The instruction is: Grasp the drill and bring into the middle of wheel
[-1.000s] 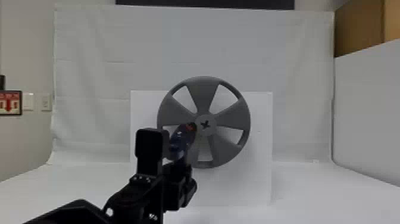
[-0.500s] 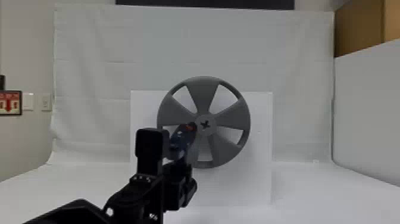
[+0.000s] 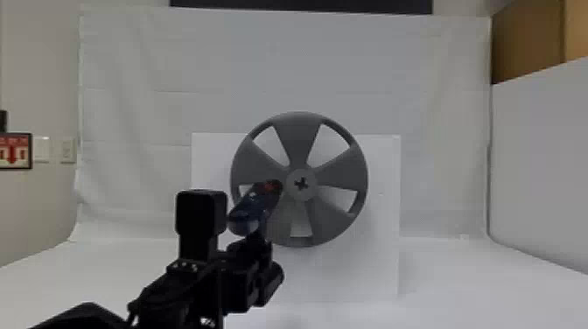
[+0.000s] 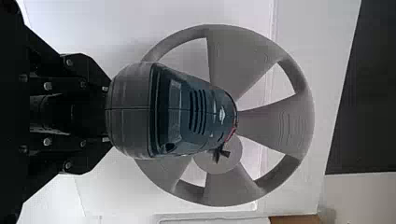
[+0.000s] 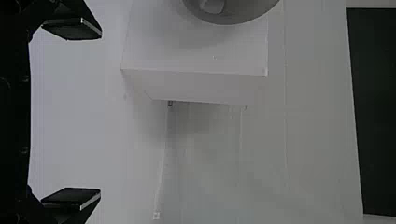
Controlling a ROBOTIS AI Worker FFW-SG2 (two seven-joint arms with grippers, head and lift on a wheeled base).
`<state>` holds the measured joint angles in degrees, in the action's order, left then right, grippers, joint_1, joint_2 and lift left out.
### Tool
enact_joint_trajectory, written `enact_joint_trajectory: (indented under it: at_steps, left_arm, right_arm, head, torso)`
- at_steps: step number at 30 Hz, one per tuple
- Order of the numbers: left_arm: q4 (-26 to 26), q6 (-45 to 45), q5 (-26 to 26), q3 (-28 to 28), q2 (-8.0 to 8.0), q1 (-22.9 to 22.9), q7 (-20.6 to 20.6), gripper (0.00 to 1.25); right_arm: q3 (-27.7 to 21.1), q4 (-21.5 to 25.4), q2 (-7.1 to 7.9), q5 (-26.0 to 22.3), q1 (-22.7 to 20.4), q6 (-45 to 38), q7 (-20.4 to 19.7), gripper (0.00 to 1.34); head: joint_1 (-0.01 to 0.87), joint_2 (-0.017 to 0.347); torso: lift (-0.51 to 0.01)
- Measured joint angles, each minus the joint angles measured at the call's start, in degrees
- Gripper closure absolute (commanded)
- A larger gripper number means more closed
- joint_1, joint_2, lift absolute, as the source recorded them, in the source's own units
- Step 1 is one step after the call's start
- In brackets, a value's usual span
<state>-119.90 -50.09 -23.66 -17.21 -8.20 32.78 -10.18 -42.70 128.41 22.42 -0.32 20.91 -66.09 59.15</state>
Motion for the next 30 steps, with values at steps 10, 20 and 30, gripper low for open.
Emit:
enact_joint_trajectory:
  at_steps: [10,20,30]
  left_arm:
    - [-3.49,-0.04,-0.06,2.56,-0.91,-2.51,1.22,1.22]
    - [-4.81,-0.21,-0.51,5.83,-1.12,-5.9,0.07,1.22]
    - [-4.71,-0.21,-0.41,7.22,-1.08,-8.11,-7.85,1.22]
  right_arm:
    - [-0.19,0.0,0.08,-0.2,-0.09,0.0,0.0,0.11]
    - [-0.27,0.0,0.08,-0.2,-0.17,-0.09,0.0,0.11]
    - [0.15,0.0,-0.24,0.27,-0.04,-0.09,0.0,0.11]
  head:
    - [0.0,0.0]
    - [0.0,0.0]
    - [0.0,0.0]
  torso:
    - [-0.406]
    - [-0.406]
    - [-0.406]
